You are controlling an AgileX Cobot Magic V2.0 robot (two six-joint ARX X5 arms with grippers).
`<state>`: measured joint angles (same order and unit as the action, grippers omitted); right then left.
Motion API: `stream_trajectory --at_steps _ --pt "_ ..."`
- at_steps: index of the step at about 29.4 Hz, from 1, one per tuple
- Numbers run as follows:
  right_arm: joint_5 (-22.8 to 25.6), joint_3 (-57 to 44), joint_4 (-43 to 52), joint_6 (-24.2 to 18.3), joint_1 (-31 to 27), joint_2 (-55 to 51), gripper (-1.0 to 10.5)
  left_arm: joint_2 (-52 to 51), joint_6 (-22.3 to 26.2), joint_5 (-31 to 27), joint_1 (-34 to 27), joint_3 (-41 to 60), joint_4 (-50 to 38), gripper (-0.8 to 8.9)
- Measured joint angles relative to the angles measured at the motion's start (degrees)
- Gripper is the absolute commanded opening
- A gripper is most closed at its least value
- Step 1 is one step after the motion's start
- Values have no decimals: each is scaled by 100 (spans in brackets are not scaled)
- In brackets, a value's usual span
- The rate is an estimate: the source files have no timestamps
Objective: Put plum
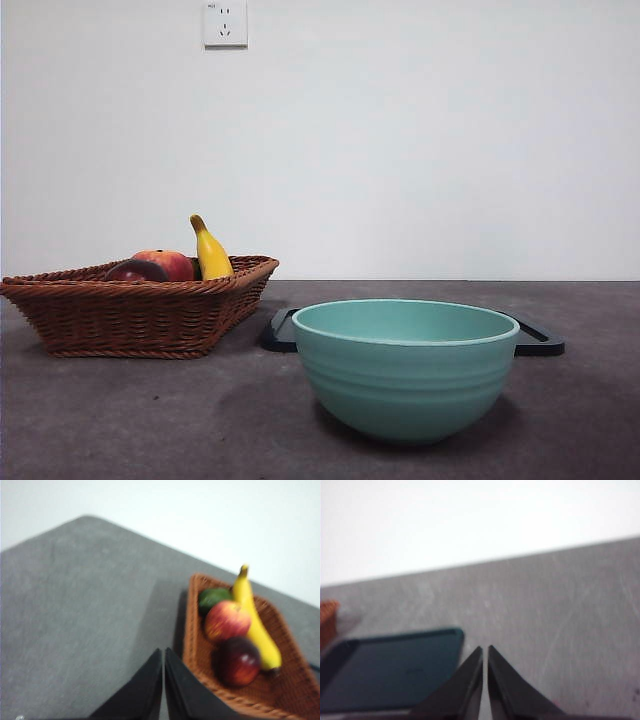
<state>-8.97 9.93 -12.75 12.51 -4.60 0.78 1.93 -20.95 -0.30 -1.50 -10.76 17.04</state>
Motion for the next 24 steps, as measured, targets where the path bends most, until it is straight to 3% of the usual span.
stream_trajectory --at_steps 5,10,16,24 --pt "-44 774 -442 85 0 470 6 568 -66 367 2 -839 470 9" --pt "-455 1766 -1012 15 0 1255 6 1366 125 918 2 -1921 1115 9" --pt "-1388 3180 -1998 -398 0 2533 6 2420 776 1786 2 -3119 1932 9" --pt "-2728 4964 -3556 -1043 240 4006 6 3534 1666 3368 72 -4172 3001 9"
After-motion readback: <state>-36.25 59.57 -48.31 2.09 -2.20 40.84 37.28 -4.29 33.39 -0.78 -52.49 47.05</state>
